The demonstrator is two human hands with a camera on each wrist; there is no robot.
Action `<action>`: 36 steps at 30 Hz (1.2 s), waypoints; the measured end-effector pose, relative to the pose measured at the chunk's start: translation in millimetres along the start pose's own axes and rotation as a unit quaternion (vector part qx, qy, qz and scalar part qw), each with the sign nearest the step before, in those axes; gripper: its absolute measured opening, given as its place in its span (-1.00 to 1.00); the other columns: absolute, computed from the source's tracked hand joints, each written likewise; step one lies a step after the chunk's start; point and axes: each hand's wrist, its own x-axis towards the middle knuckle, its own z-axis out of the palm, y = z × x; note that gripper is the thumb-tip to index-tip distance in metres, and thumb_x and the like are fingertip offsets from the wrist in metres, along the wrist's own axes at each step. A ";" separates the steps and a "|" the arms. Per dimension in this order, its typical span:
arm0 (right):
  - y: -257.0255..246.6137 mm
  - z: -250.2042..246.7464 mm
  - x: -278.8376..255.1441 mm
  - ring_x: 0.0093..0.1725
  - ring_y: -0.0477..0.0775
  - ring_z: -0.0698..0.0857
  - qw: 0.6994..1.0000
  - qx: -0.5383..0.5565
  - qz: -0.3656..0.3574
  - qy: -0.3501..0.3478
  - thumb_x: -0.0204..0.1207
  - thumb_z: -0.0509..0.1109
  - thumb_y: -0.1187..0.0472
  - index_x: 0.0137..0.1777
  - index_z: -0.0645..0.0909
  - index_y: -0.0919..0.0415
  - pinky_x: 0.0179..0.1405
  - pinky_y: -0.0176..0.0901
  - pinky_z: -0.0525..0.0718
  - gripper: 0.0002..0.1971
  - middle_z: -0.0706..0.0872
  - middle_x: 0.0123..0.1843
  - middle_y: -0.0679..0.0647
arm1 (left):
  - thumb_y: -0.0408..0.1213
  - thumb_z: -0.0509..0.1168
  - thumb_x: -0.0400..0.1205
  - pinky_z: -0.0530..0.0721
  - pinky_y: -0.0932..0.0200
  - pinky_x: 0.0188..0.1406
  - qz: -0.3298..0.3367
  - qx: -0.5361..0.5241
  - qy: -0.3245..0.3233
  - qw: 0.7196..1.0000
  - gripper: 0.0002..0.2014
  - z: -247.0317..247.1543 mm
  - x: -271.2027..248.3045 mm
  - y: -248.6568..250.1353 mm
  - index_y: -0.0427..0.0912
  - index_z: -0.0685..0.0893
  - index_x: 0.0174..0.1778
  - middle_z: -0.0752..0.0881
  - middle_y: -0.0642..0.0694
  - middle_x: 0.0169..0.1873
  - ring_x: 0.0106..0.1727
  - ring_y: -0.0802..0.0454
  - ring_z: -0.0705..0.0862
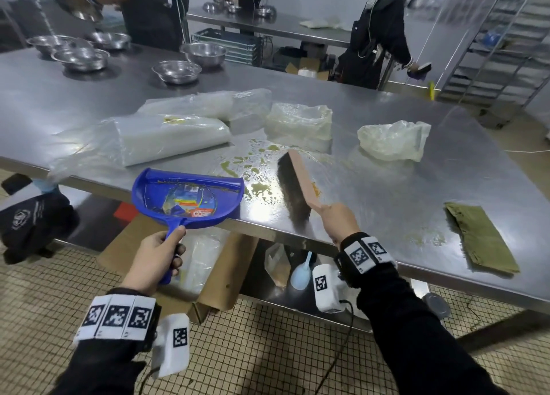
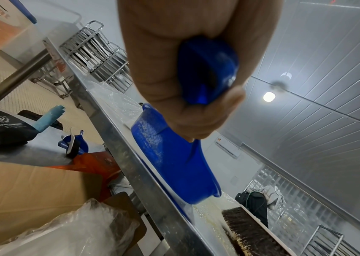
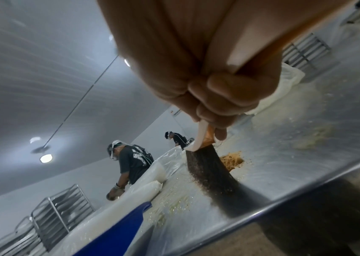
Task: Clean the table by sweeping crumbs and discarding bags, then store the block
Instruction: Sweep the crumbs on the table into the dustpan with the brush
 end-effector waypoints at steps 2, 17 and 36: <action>4.8 -6.1 5.3 -0.44 0.13 0.47 0.998 0.063 0.015 0.008 0.66 0.10 0.19 -0.15 0.53 0.34 -0.53 -0.19 0.38 -0.72 0.49 -0.37 0.16 | -0.20 0.19 0.69 0.31 0.44 -0.83 -0.001 0.001 0.004 1.000 -0.81 0.3 -4.8 -1.3 -0.19 0.52 -0.20 0.44 -0.09 -0.47 -0.78 0.25 0.36; 25.4 -77.3 29.5 0.30 0.43 0.59 0.979 -0.178 -0.064 0.072 0.65 0.14 0.33 0.28 0.59 0.46 0.21 0.10 0.53 -0.69 0.64 0.28 0.44 | -0.15 0.16 0.70 0.32 0.38 -0.78 -0.012 0.015 0.092 0.996 -0.78 7.6 -93.3 -27.2 -0.18 0.53 -0.21 0.47 -0.03 -0.49 -0.72 0.22 0.38; 54.0 -88.1 84.6 -0.36 0.20 0.53 0.967 -0.193 -0.154 -0.054 0.65 0.17 0.11 -0.23 0.55 0.39 -0.41 -0.10 0.37 -0.64 0.58 -0.26 0.32 | -0.23 0.18 0.70 0.26 0.43 -0.82 -0.135 0.063 -0.027 0.988 -0.82 80.0 -119.1 -98.6 -0.30 0.58 -0.02 0.44 -0.01 -0.55 -0.76 0.22 0.32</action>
